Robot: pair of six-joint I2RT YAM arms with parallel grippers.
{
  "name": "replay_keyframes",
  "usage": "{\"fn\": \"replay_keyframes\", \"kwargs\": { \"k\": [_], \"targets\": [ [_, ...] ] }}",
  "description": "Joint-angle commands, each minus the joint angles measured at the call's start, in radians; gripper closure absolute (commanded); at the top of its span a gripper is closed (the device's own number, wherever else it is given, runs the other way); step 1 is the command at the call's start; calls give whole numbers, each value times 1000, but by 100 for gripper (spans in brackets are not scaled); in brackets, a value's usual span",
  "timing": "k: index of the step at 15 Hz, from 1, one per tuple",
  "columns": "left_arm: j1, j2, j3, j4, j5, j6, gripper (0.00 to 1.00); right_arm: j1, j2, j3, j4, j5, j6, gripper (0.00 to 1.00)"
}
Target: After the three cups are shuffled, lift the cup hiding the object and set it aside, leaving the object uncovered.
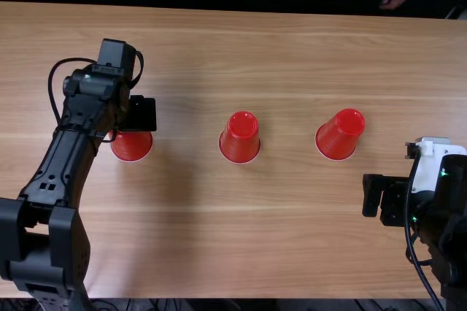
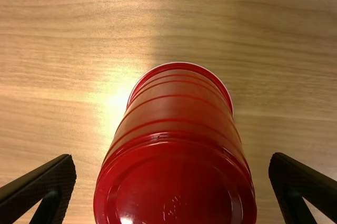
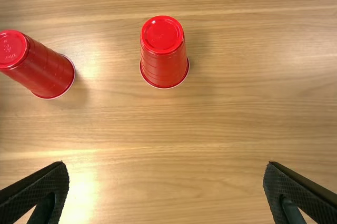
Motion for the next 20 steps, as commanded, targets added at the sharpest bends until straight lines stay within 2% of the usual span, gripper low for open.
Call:
{"fn": "replay_keyframes", "kwargs": {
  "k": [1,2,3,6,7,8,9,12,18,19,20],
  "targets": [
    [-9,32,32,-7,-5,-11,28,-8,3,-8,1,-5,7,0],
    [-9,35,47,-15,-7,-11,54,-8,3,-8,1,-5,7,0],
    [-9,45,50,-17,-7,-11,72,-8,3,-6,1,-5,7,0],
    [-9,48,51,-17,-3,-7,78,-8,3,-6,1,-5,7,0],
    [-9,48,50,-18,-3,-7,83,-8,1,-6,1,-5,7,0],
    [-8,46,48,-18,-3,-7,96,-8,1,-6,1,-5,7,0],
    [-8,45,47,-18,-3,-5,100,-10,1,-8,1,-5,7,0],
    [-11,15,55,-24,1,-5,100,-10,-2,-8,1,-4,7,0],
    [-9,-185,96,-68,4,-7,100,-10,0,-17,2,-4,7,0],
    [-2,-221,97,-79,2,-7,100,-8,0,-18,1,-4,7,0],
    [4,-256,96,-81,-10,-7,100,-8,0,-18,1,-4,7,0]
  ]
}}
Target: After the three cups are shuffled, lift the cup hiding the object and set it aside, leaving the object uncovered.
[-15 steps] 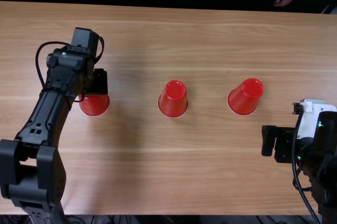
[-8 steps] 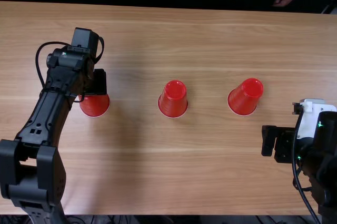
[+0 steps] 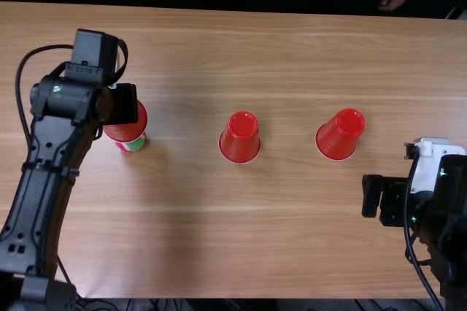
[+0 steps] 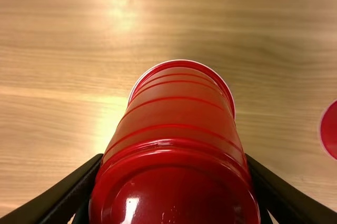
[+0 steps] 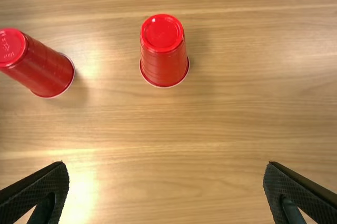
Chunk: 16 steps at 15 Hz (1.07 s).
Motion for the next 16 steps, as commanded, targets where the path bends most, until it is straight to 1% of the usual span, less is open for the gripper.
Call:
{"fn": "replay_keyframes", "kwargs": {
  "k": [1,7,10,13,15,16],
  "targets": [
    [15,-51,26,-6,-10,-6,99,-8,0,-10,2,-4,7,0],
    [162,-209,7,-89,-12,-6,99,-7,3,-10,3,-5,6,0],
    [231,-271,-90,-107,-12,-6,99,-5,6,-7,46,-7,4,0],
    [291,-318,-190,-107,-12,-6,99,-2,26,-4,46,-7,2,0],
    [351,-332,-239,-106,-12,-6,98,-2,26,-4,46,-9,0,0],
    [361,-346,-271,-98,-12,-6,98,-2,26,-4,46,-7,-2,0]
  ]
}}
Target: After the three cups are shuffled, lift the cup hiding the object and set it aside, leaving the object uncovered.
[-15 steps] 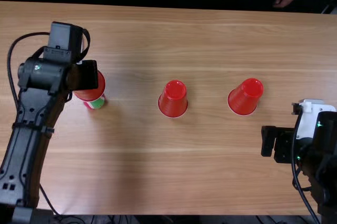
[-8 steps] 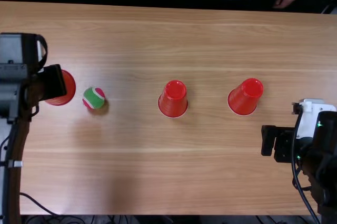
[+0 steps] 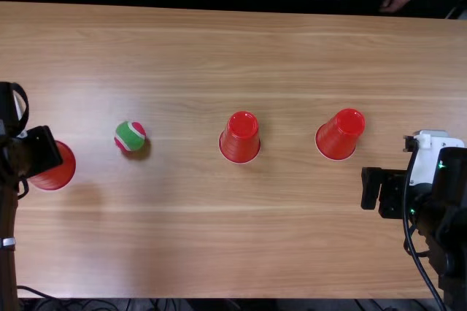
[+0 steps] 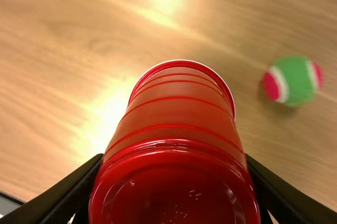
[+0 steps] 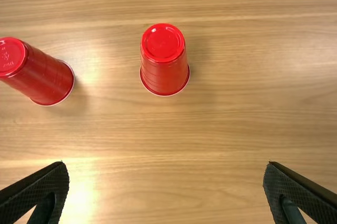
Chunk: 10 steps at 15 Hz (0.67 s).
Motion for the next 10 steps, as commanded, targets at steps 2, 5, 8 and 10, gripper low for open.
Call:
{"fn": "replay_keyframes", "kwargs": {
  "k": [2,5,8,10],
  "targets": [
    [14,-38,-96,10,-6,-2,98,-2,0,-4,3,-7,-1,0],
    [14,-29,-195,17,-8,5,87,-2,-1,-1,1,-7,-1,0],
    [14,-17,-239,41,-6,7,44,-2,-5,1,-1,-7,-1,0],
    [11,-3,-261,91,-6,7,0,-2,-8,1,-3,-7,-3,0]
  ]
}}
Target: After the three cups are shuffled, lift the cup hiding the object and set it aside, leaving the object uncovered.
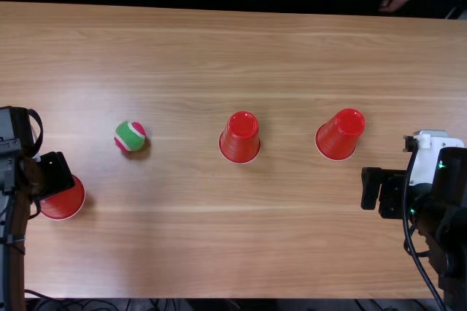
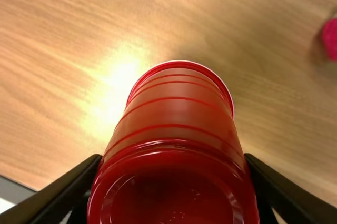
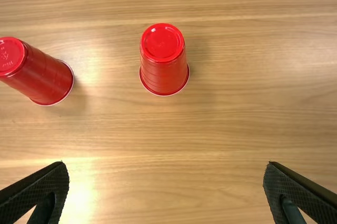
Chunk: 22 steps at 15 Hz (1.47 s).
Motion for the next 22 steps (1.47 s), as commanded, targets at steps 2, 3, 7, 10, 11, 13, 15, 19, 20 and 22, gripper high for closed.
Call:
{"fn": "replay_keyframes", "kwargs": {
  "k": [2,3,7,10,11,13,15,19,20,22],
  "targets": [
    [1,19,-19,6,-4,6,0,-2,-9,1,-5,-7,1,0],
    [-1,17,-19,6,-2,6,0,-2,-11,1,-5,-7,1,0],
    [-2,6,-8,6,-2,4,0,-1,-12,2,-9,-7,1,0],
    [-7,-38,38,-2,-2,2,0,-1,-14,5,-11,-7,1,0],
    [-7,-63,64,-11,0,2,0,-1,-14,5,-11,-7,1,0],
    [-8,-119,105,-16,-2,2,0,1,-14,8,-13,-7,1,0],
    [-10,-195,114,-31,2,4,0,2,-15,7,-16,-7,1,0],
    [-160,-351,107,-83,15,6,0,2,-34,-1,-22,-7,1,0],
    [-214,-379,105,-109,15,6,0,2,-51,-2,-22,-7,1,0],
    [-248,-431,93,-116,15,6,0,2,-64,-5,-22,-7,3,0]
  ]
}}
